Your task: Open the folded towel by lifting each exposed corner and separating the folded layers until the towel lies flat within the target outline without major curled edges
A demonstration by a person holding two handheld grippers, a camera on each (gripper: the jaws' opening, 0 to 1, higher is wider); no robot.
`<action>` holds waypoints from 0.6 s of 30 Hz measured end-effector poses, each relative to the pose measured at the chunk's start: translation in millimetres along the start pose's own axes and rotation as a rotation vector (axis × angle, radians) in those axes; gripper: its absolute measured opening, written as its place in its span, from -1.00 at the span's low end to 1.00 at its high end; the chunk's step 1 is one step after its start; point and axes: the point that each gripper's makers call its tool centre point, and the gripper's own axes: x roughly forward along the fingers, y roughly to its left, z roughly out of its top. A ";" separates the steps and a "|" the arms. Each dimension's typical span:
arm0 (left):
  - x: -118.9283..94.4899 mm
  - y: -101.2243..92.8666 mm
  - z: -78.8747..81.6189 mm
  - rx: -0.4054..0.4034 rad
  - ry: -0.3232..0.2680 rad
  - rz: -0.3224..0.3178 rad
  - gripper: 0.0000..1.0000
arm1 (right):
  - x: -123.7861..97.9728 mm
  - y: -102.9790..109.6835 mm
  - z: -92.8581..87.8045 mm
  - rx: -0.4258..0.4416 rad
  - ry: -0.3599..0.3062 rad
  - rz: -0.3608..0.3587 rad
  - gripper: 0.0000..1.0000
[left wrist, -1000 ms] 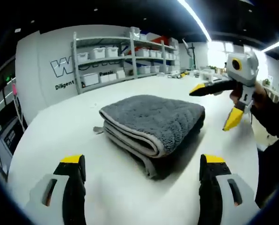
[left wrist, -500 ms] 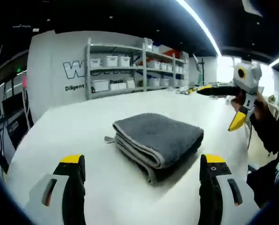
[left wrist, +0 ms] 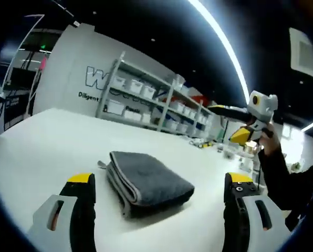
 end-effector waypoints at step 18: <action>-10.6 -12.4 24.7 -0.391 -0.227 0.059 0.99 | 27.2 -49.9 40.4 -0.099 0.120 0.235 1.00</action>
